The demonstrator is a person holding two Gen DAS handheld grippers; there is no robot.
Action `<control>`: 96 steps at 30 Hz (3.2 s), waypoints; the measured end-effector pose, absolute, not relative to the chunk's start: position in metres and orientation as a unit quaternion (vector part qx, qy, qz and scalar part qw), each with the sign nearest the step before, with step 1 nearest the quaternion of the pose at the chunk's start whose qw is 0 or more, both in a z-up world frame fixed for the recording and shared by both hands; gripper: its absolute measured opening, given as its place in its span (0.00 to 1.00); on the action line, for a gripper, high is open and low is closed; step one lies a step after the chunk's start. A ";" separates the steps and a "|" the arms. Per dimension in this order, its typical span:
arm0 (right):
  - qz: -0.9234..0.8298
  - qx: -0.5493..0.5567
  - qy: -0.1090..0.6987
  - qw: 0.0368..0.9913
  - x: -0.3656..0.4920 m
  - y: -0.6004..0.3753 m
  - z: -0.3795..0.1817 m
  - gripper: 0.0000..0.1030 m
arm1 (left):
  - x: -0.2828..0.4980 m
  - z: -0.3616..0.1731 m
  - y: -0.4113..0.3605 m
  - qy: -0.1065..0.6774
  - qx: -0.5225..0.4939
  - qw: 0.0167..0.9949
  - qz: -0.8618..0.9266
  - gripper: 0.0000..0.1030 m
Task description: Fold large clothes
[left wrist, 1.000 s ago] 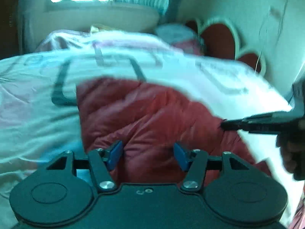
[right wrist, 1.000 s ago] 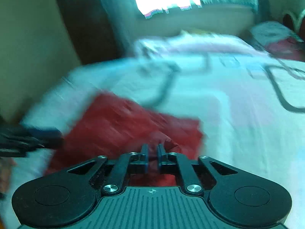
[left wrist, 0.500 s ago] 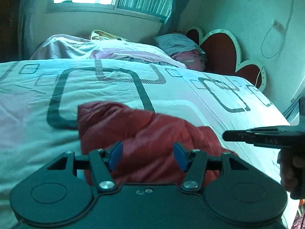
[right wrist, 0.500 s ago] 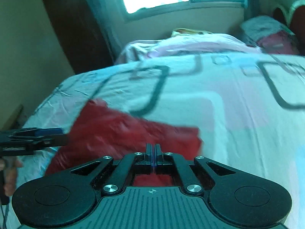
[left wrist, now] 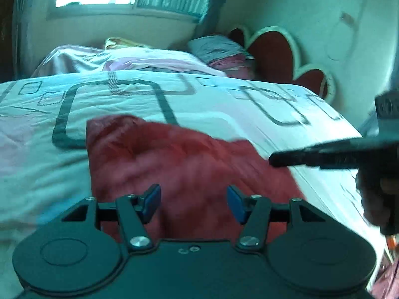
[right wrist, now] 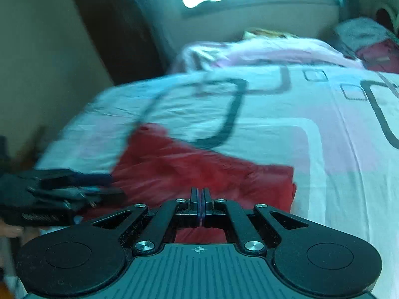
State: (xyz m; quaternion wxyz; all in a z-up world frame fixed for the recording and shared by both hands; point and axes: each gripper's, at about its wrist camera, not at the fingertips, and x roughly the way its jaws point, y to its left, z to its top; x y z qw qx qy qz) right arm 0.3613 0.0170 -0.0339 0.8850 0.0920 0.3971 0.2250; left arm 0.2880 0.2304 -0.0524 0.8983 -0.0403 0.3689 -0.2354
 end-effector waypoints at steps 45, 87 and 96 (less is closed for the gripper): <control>0.173 0.070 0.370 0.910 0.265 -0.009 -0.059 0.01 | 0.172 -0.061 0.193 0.361 -0.019 0.927 -0.104 0.53; 0.072 0.020 0.280 0.957 -0.056 -0.012 0.047 1.00 | -0.100 0.036 0.104 0.260 -0.009 0.965 -0.041 1.00; 0.074 0.028 0.281 0.956 -0.057 -0.022 0.050 1.00 | -0.098 0.036 0.102 0.257 -0.009 0.966 -0.039 1.00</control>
